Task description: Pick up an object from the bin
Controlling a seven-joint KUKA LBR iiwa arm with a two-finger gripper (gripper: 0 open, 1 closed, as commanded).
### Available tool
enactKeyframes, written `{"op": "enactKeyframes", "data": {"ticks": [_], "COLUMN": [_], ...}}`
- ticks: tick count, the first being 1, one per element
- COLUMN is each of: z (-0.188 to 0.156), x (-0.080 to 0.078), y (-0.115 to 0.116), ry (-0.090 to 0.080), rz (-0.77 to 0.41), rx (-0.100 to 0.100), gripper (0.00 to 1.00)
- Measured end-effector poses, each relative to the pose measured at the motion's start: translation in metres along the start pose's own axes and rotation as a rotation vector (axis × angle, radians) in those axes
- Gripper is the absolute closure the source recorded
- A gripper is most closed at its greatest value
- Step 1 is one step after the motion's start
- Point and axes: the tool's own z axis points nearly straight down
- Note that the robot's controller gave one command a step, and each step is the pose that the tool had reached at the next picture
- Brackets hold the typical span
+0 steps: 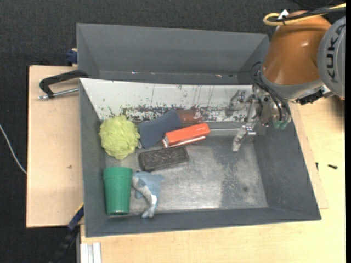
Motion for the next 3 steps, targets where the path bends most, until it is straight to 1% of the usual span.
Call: {"op": "enactKeyframes", "data": {"ticks": [1,2,3], "z": [0.000,0.000,0.015], "x": [0.000,0.000,-0.002], "y": [0.000,0.000,0.067], "ry": [0.000,0.000,0.001], "rz": [0.000,0.000,-0.186], "rx": [0.000,0.000,0.000], "gripper": [1.00,1.00,0.00]}}
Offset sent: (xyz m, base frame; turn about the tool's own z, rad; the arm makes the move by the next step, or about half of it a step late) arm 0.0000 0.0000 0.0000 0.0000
